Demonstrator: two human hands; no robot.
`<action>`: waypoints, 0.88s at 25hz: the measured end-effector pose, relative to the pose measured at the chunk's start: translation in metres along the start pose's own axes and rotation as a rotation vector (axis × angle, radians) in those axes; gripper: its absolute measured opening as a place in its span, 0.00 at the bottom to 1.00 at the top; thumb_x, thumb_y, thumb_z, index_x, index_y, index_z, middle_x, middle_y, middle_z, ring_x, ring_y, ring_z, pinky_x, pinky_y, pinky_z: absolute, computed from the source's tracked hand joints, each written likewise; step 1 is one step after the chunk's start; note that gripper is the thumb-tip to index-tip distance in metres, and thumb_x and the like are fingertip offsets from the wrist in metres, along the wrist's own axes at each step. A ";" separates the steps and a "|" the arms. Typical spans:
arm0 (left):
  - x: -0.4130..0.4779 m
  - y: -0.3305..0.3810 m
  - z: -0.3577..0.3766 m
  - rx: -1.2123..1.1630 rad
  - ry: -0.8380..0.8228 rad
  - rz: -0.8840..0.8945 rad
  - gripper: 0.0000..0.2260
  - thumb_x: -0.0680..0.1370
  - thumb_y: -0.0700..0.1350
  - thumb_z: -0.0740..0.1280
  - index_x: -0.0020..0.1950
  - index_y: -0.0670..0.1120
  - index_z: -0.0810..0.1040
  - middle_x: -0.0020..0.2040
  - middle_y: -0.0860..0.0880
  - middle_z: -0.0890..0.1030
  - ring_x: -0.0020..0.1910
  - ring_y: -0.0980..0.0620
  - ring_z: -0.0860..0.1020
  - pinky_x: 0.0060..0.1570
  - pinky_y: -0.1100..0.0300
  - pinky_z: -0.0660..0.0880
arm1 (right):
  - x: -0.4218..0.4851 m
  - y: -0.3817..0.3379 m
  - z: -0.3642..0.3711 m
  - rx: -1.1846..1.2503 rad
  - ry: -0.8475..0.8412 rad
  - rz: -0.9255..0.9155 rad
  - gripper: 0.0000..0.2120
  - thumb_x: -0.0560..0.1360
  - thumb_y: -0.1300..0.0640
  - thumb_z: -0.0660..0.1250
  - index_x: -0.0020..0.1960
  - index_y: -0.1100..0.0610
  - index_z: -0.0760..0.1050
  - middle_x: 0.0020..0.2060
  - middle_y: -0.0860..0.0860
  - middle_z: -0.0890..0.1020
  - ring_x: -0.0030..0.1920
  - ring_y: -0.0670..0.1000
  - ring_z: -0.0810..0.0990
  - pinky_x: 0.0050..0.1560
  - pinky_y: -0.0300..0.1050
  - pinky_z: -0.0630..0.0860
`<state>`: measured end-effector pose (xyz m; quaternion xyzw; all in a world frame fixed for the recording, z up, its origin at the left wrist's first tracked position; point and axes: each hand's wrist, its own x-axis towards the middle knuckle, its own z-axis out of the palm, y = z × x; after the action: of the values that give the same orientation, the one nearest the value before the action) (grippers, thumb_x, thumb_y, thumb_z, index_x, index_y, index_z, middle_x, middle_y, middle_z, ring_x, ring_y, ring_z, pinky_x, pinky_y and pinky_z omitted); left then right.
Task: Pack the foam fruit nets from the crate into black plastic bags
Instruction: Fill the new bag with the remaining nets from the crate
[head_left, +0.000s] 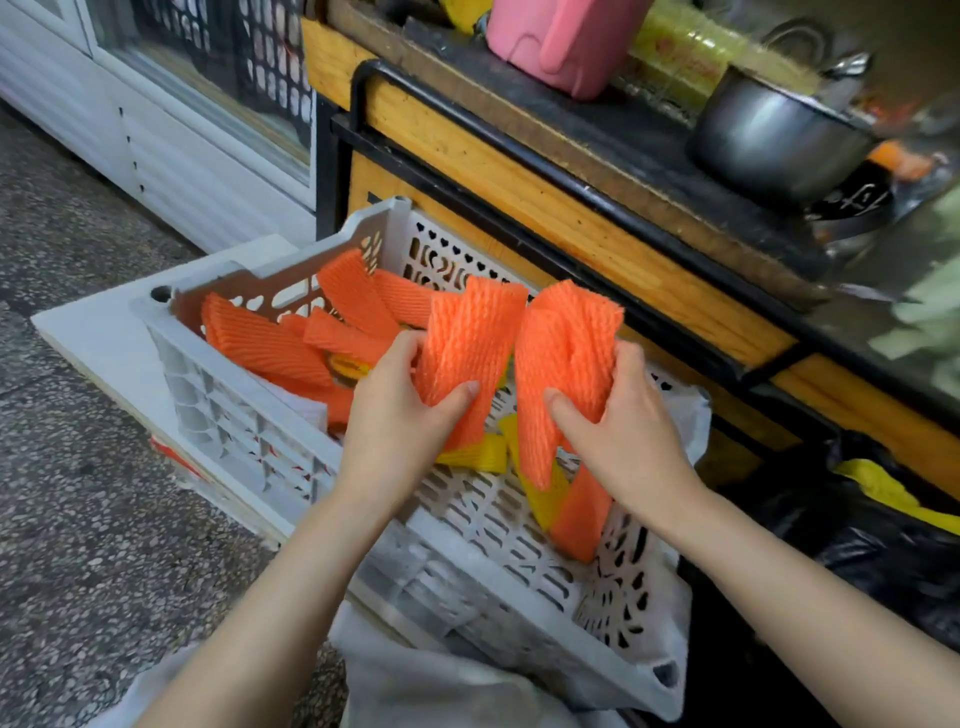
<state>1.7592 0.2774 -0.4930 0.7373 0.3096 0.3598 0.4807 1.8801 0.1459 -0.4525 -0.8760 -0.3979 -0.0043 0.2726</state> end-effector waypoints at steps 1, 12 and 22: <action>-0.006 0.005 0.004 -0.010 -0.013 0.008 0.12 0.71 0.44 0.73 0.49 0.49 0.72 0.39 0.62 0.74 0.37 0.76 0.72 0.36 0.79 0.66 | -0.006 -0.001 -0.007 -0.007 0.005 -0.019 0.24 0.74 0.44 0.65 0.63 0.50 0.59 0.53 0.46 0.70 0.50 0.46 0.71 0.44 0.38 0.67; -0.065 0.123 0.060 -0.192 -0.142 0.185 0.04 0.80 0.49 0.61 0.49 0.51 0.74 0.44 0.52 0.75 0.44 0.59 0.72 0.43 0.67 0.67 | -0.057 0.010 -0.107 0.040 0.252 -0.053 0.32 0.68 0.41 0.64 0.65 0.55 0.62 0.53 0.51 0.73 0.57 0.53 0.73 0.55 0.53 0.74; -0.148 0.240 0.156 -0.336 -0.720 0.267 0.18 0.82 0.53 0.51 0.66 0.45 0.68 0.53 0.51 0.67 0.53 0.62 0.64 0.56 0.73 0.57 | -0.134 0.084 -0.221 -0.113 0.486 0.173 0.42 0.62 0.45 0.70 0.69 0.63 0.58 0.60 0.61 0.70 0.61 0.58 0.64 0.61 0.51 0.64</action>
<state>1.8338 -0.0002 -0.3474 0.7611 -0.0394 0.1837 0.6208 1.8935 -0.0981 -0.3341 -0.8938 -0.2435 -0.2136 0.3103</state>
